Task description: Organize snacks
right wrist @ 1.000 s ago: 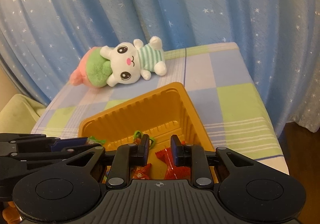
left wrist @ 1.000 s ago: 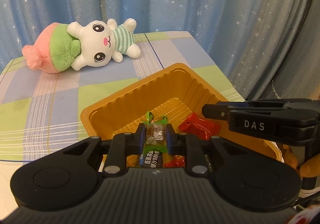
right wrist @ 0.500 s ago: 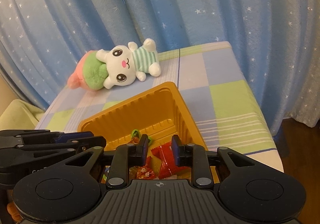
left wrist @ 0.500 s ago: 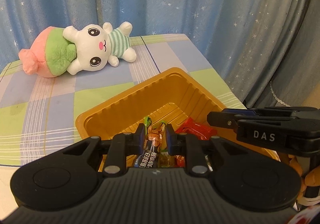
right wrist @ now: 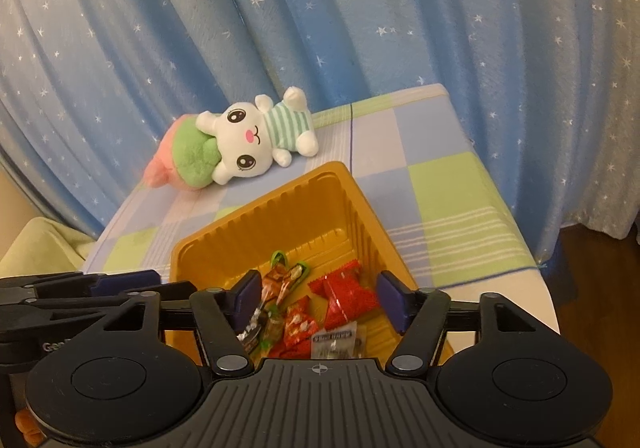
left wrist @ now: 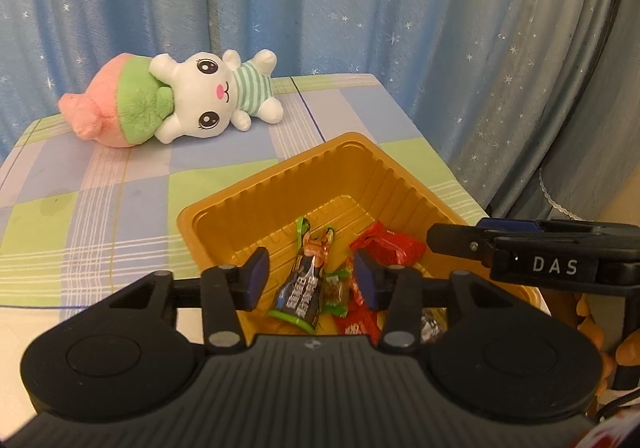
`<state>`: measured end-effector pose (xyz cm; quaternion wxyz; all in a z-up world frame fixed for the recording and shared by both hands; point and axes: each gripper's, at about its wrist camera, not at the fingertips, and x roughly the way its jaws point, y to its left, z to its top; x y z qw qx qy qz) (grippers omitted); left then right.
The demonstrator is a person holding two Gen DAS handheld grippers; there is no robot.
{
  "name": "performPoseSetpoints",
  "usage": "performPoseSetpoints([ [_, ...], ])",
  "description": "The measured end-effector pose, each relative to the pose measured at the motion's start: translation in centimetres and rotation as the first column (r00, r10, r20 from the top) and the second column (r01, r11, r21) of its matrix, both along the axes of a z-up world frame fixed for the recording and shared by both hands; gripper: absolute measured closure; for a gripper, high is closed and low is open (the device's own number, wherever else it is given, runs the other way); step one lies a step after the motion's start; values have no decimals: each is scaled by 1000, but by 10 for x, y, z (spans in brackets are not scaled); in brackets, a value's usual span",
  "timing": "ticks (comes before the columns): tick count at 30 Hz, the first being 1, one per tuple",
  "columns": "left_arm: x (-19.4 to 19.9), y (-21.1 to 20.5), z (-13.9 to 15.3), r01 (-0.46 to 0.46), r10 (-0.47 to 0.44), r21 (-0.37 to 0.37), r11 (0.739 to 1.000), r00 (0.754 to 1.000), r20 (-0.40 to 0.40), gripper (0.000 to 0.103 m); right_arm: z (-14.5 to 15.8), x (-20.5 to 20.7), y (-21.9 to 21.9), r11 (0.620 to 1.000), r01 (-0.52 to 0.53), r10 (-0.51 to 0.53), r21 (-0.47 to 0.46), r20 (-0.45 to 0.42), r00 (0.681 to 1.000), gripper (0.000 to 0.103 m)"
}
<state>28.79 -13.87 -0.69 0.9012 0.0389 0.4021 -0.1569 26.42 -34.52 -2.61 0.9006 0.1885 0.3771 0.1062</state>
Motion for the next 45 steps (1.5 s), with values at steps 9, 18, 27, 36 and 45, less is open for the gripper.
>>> performPoseSetpoints([
  [9, -45, 17, 19, -29, 29, 14, 999, 999, 30, 38, 12, -36, 11, 1000, -9, 9, -14, -5, 1000, 17],
  [18, -96, 44, 25, -104, 104, 53, 993, 995, 15, 25, 27, -76, 32, 997, -57, 57, -43, -3, 998, 14],
  [27, -150, 74, 24, -188, 188, 68, 980, 982, -1, 25, 29, -122, 60, 987, -138, 136, -86, -28, 990, 14],
  [36, -196, 97, 18, -243, 245, 72, 967, 969, -25, 25, 22, -160, 90, 970, -222, 217, -100, -59, 974, 14],
  [45, -236, 119, 9, -297, 301, 63, 953, 952, -58, 25, 13, -184, 115, 949, -295, 287, -113, -83, 954, 14],
])
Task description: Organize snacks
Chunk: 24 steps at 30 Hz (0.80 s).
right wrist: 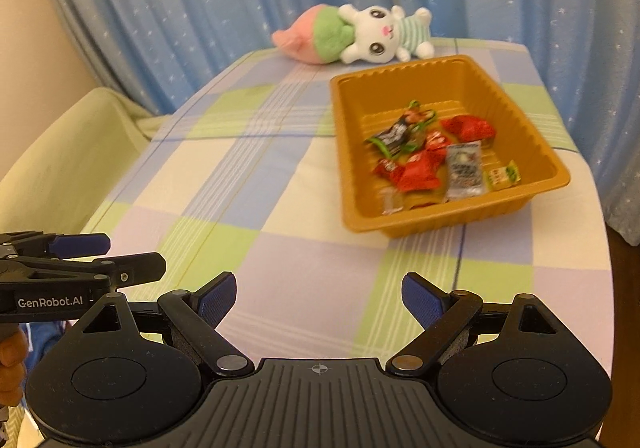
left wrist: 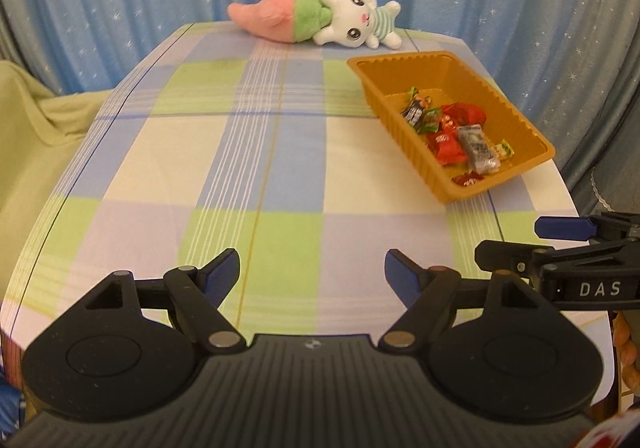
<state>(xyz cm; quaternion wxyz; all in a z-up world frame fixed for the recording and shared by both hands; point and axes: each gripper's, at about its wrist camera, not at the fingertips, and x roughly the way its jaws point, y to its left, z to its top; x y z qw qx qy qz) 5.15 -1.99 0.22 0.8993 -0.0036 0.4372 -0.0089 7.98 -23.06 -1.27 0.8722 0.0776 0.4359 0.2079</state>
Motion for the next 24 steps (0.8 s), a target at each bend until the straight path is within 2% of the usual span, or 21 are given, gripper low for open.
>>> performPoseSetpoints([
  [10, -27, 14, -6, -38, 38, -5, 999, 999, -22, 25, -8, -18, 15, 999, -35, 34, -5, -32, 999, 14],
  [24, -39, 20, -8, -60, 60, -10, 998, 998, -23, 25, -11, -28, 27, 997, -73, 72, -16, -45, 996, 14],
])
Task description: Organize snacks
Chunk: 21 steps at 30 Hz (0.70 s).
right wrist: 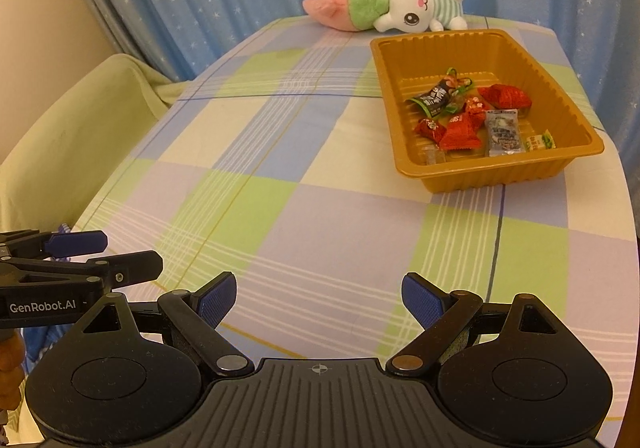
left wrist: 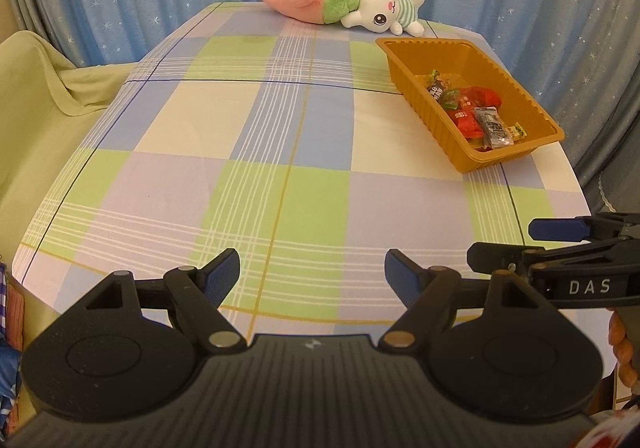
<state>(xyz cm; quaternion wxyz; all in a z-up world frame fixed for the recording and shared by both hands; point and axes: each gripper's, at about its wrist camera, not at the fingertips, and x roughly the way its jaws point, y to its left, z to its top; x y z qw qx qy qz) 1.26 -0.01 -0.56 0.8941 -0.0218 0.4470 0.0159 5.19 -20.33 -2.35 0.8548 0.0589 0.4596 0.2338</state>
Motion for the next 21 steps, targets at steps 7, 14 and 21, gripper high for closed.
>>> performPoseSetpoints([
  [7, 0, 0, -1, -4, 4, 4, 1000, 1000, 0, 25, 0, 1, 0, 1000, -5, 5, -1, 2, 1000, 14],
  [14, 0, 0, 0, -2, 2, 8, 1000, 1000, -1, 25, -1, 3, 1, 1000, -5, 5, 0, -1, 1000, 14],
  [21, 3, -1, -1, 5, -5, 7, 1000, 1000, -3, 25, -2, 5, 1, 1000, -1, 1, -1, -4, 1000, 14],
])
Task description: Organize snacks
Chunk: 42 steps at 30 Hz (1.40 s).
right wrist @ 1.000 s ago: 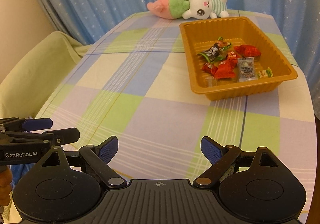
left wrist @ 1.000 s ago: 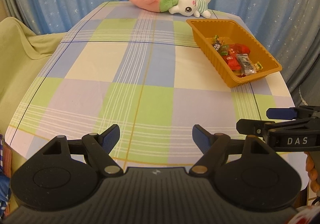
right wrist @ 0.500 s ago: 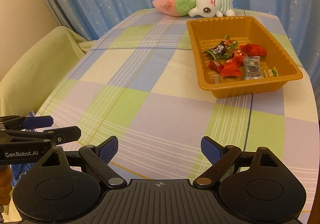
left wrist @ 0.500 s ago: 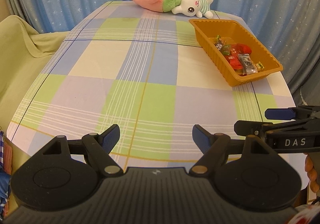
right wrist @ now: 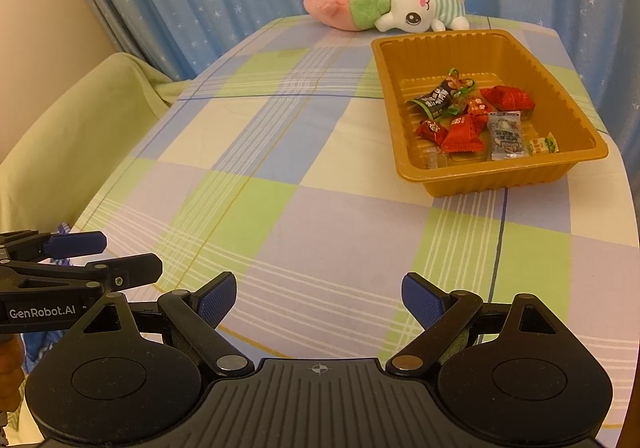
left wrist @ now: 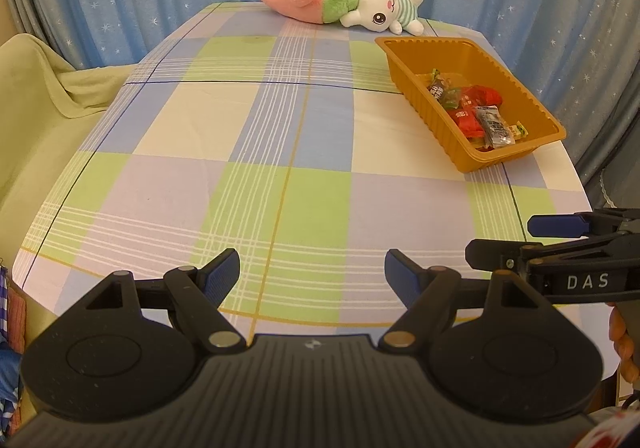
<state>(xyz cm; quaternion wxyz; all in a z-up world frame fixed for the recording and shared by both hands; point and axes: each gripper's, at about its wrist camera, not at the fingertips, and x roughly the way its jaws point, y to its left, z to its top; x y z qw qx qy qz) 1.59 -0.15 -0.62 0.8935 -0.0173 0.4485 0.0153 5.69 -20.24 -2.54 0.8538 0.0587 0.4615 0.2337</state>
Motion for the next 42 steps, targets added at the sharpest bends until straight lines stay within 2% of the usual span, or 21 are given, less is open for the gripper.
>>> performPoseSetpoints([
  [42, 4, 1, -2, -1, 1, 4, 1000, 1000, -1, 25, -1, 3, 0, 1000, 0, 0, 0, -1, 1000, 14],
])
